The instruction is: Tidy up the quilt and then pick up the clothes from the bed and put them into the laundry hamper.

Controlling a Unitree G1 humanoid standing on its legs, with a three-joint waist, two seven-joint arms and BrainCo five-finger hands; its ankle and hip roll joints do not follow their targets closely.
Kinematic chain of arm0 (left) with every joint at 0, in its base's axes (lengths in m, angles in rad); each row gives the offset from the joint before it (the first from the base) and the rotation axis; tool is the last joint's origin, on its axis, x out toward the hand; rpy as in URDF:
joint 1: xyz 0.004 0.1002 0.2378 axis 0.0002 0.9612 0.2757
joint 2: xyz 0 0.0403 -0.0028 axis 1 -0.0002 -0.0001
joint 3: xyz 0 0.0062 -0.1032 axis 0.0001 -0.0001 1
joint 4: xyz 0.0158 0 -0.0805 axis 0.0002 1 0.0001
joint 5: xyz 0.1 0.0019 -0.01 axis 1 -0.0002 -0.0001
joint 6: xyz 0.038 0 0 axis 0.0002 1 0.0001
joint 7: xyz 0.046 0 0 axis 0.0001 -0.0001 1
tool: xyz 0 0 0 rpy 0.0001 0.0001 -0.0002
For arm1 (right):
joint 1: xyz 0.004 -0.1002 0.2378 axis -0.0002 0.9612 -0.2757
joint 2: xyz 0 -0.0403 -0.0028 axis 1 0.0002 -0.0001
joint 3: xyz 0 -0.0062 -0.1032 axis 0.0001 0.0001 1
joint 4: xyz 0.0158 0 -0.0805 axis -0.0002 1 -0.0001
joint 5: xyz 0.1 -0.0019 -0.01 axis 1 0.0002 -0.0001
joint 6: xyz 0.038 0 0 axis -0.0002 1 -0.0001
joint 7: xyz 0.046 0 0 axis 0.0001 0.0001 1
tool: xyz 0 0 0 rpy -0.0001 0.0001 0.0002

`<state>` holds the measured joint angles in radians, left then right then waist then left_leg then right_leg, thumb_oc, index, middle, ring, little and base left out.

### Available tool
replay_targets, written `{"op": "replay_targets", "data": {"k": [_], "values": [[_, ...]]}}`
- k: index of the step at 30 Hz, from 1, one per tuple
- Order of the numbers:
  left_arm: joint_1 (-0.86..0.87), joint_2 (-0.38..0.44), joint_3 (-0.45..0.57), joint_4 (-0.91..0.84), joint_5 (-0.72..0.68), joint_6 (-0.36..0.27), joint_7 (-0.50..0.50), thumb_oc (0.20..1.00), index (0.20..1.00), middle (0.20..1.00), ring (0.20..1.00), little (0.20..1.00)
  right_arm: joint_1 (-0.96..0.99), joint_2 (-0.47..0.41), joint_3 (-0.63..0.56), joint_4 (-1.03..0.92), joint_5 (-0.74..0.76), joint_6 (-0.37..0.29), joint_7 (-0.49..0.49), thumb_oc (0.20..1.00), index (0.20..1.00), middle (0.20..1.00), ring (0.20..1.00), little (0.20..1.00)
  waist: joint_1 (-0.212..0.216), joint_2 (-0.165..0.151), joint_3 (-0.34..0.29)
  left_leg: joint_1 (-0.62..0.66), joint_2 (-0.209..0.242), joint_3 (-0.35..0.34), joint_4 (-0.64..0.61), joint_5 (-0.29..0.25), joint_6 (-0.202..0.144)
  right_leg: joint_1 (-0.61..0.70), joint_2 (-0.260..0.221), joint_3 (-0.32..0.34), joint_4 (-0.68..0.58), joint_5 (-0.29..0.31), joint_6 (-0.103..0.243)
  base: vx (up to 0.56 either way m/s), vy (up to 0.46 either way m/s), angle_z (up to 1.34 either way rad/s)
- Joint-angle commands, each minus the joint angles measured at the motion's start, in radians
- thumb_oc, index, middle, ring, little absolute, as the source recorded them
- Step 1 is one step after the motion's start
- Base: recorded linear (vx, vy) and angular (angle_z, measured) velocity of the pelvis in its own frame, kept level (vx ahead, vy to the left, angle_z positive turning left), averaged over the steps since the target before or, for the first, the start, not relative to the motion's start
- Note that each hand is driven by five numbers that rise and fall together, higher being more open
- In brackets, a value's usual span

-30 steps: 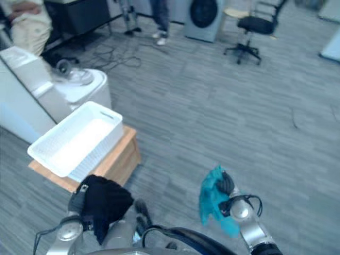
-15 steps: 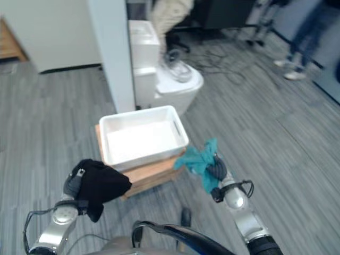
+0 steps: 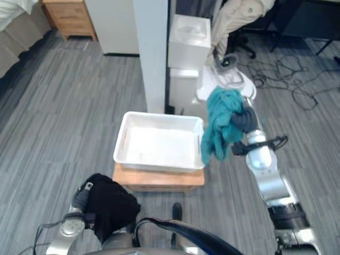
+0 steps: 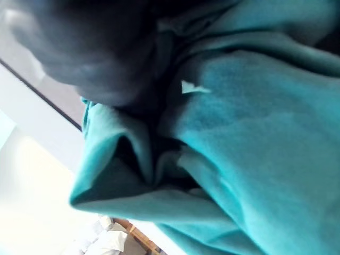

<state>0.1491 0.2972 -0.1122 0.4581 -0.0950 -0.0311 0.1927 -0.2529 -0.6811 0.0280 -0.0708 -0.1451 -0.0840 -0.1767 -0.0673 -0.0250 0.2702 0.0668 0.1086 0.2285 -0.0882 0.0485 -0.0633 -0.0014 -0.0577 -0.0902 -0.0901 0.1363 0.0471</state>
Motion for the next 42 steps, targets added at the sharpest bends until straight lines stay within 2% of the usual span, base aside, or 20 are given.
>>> {"op": "replay_targets", "data": {"k": [1, 11, 14, 16, 17, 18, 19, 22, 23, 25, 30, 31, 36, 40, 41, 42], "values": [[-0.027, 0.056, -0.012, -0.022, -0.011, -0.054, 0.007, 0.200, 0.200, 0.200, 0.200, 0.200, -0.153, -0.020, 0.045, -0.056, 0.066, -0.077, -0.031, 0.200, 0.200, 0.200, 0.200, 0.200, 0.009, -0.029, -0.121, 0.058, 0.023, 0.025, 0.002, -0.061, -0.043, 0.044, -0.065, -0.003, 0.003, -0.102, 0.111, 0.09, 0.025, -0.07], [-0.008, 0.044, -0.023, -0.006, -0.019, -0.049, 0.009, 0.200, 0.200, 0.200, 0.200, 0.200, -0.278, 0.072, 0.237, -0.075, 0.061, -0.079, 0.040, 0.200, 0.200, 0.200, 0.200, 0.200, 0.044, -0.030, -0.106, 0.062, 0.021, 0.016, 0.001, -0.070, -0.045, 0.050, -0.075, -0.003, 0.004, -0.101, 0.110, 0.03, 0.009, 0.01], [-0.011, 0.050, -0.025, -0.020, -0.026, -0.052, 0.018, 0.200, 0.200, 0.200, 0.200, 0.200, -0.323, 0.088, 0.319, -0.021, 0.003, -0.064, 0.061, 0.200, 0.200, 0.200, 0.200, 0.200, 0.058, -0.025, -0.085, 0.038, 0.020, 0.006, 0.001, -0.066, -0.046, 0.024, -0.077, -0.009, 0.007, -0.095, 0.112, -0.07, -0.016, 0.04], [-0.010, 0.057, -0.025, -0.049, -0.032, -0.060, 0.020, 0.200, 0.200, 0.200, 0.200, 0.200, -0.334, 0.092, 0.351, 0.031, -0.039, -0.049, 0.063, 0.200, 0.200, 0.200, 0.200, 0.200, 0.070, -0.015, -0.064, 0.012, 0.019, -0.003, 0.001, -0.059, -0.046, 0.000, -0.080, -0.014, 0.008, -0.090, 0.113, -0.10, -0.014, 0.16], [-0.009, 0.068, -0.028, -0.081, -0.040, -0.071, 0.019, 0.200, 0.200, 0.200, 0.200, 0.200, -0.338, 0.106, 0.390, 0.105, -0.084, -0.031, 0.066, 0.200, 0.200, 0.200, 0.200, 0.200, 0.085, 0.000, -0.040, -0.017, 0.015, -0.013, 0.001, -0.052, -0.045, -0.025, -0.084, -0.019, 0.010, -0.086, 0.114, -0.11, -0.012, 0.23], [-0.008, 0.068, -0.027, -0.082, -0.040, -0.071, 0.019, 0.200, 0.200, 0.200, 0.200, 0.200, -0.342, 0.109, 0.393, 0.111, -0.085, -0.034, 0.063, 0.200, 0.200, 0.200, 0.200, 0.200, 0.083, 0.000, -0.042, -0.020, 0.015, -0.014, 0.001, -0.051, -0.045, -0.028, -0.084, -0.020, 0.010, -0.086, 0.114, -0.11, 0.001, 0.21], [-0.005, 0.078, -0.029, -0.118, -0.043, -0.079, 0.015, 0.200, 0.200, 0.200, 0.200, 0.200, -0.345, 0.124, 0.422, 0.212, -0.123, -0.013, 0.060, 0.200, 0.200, 0.200, 0.200, 0.200, 0.095, 0.017, -0.028, -0.043, 0.008, -0.025, 0.001, -0.043, -0.045, -0.047, -0.088, -0.029, 0.009, -0.082, 0.116, -0.04, 0.004, 0.06], [-0.005, 0.084, -0.024, -0.132, -0.050, -0.088, 0.019, 0.200, 0.200, 0.200, 0.200, 0.200, -0.342, 0.144, 0.436, 0.313, -0.136, 0.004, 0.048, 0.200, 0.200, 0.200, 0.200, 0.200, 0.102, 0.034, -0.023, -0.062, 0.004, -0.033, 0.001, -0.037, -0.047, -0.060, -0.091, -0.035, 0.006, -0.079, 0.118, -0.04, 0.017, 0.21], [-0.019, 0.089, -0.029, -0.139, -0.061, -0.102, 0.025, 0.200, 0.200, 0.200, 0.200, 0.200, -0.342, 0.168, 0.437, 0.426, -0.142, 0.020, 0.029, 0.200, 0.200, 0.200, 0.200, 0.200, 0.109, 0.050, -0.014, -0.076, -0.001, -0.037, 0.001, -0.033, -0.048, -0.069, -0.095, -0.039, 0.003, -0.076, 0.120, -0.02, 0.010, 0.20], [-0.036, 0.096, -0.036, -0.161, -0.068, -0.112, 0.028, 0.200, 0.200, 0.200, 0.200, 0.200, -0.361, 0.187, 0.446, 0.525, -0.159, 0.035, 0.008, 0.200, 0.200, 0.200, 0.200, 0.200, 0.113, 0.065, -0.007, -0.089, -0.004, -0.044, 0.001, -0.028, -0.049, -0.079, -0.096, -0.040, 0.003, -0.075, 0.122, -0.03, 0.016, 0.06], [-0.080, 0.107, -0.051, -0.202, -0.082, -0.134, 0.034, 0.200, 0.200, 0.200, 0.200, 0.200, -0.403, 0.185, 0.459, 0.656, -0.206, 0.060, -0.016, 0.200, 0.200, 0.200, 0.200, 0.200, 0.114, 0.086, -0.001, -0.105, -0.010, -0.051, 0.001, -0.023, -0.051, -0.093, -0.100, -0.040, 0.003, -0.070, 0.124, -0.01, 0.018, 0.07], [-0.108, 0.113, -0.061, -0.232, -0.083, -0.149, 0.037, 0.200, 0.200, 0.200, 0.200, 0.200, -0.432, 0.169, 0.471, 0.714, -0.239, 0.072, -0.028, 1.000, 1.000, 1.000, 1.000, 1.000, 0.111, 0.089, -0.003, -0.105, -0.009, -0.049, 0.001, -0.022, -0.053, -0.093, -0.102, -0.042, 0.003, -0.071, 0.125, -0.01, 0.018, 0.08], [-0.173, 0.155, -0.079, -0.336, -0.063, -0.168, 0.024, 0.200, 0.200, 0.200, 0.200, 0.200, -0.447, 0.141, 0.485, 0.770, -0.313, 0.089, -0.030, 1.000, 1.000, 1.000, 1.000, 1.000, 0.091, 0.084, -0.006, -0.094, -0.003, -0.042, 0.001, -0.027, -0.058, -0.084, -0.101, -0.036, 0.003, -0.071, 0.129, 0.00, 0.008, 0.05], [-0.233, 0.191, -0.055, -0.440, -0.042, -0.180, 0.030, 0.200, 0.200, 0.200, 0.200, 0.200, -0.297, 0.119, 0.437, 0.693, -0.414, 0.095, -0.059, 1.000, 1.000, 1.000, 1.000, 1.000, 0.041, 0.060, -0.023, -0.055, 0.008, -0.015, 0.001, -0.044, -0.058, -0.061, -0.096, -0.016, 0.003, -0.073, 0.135, 0.04, 0.021, -0.11], [-0.232, 0.192, -0.057, -0.441, -0.042, -0.179, 0.030, 0.200, 0.200, 0.200, 0.200, 0.200, -0.291, 0.118, 0.433, 0.687, -0.415, 0.096, -0.057, 1.000, 1.000, 1.000, 1.000, 1.000, 0.043, 0.059, -0.023, -0.053, 0.008, -0.014, 0.001, -0.045, -0.058, -0.059, -0.096, -0.015, 0.003, -0.073, 0.135, 0.06, 0.003, -0.27], [-0.256, 0.192, -0.044, -0.449, -0.034, -0.179, 0.035, 0.200, 0.200, 0.200, 0.200, 0.200, -0.187, 0.106, 0.387, 0.636, -0.426, 0.092, -0.053, 1.000, 1.000, 1.000, 1.000, 1.000, 0.011, 0.046, -0.037, -0.031, 0.014, 0.000, 0.001, -0.055, -0.059, -0.048, -0.094, -0.003, 0.003, -0.076, 0.136, 0.05, 0.002, -0.31]]}}
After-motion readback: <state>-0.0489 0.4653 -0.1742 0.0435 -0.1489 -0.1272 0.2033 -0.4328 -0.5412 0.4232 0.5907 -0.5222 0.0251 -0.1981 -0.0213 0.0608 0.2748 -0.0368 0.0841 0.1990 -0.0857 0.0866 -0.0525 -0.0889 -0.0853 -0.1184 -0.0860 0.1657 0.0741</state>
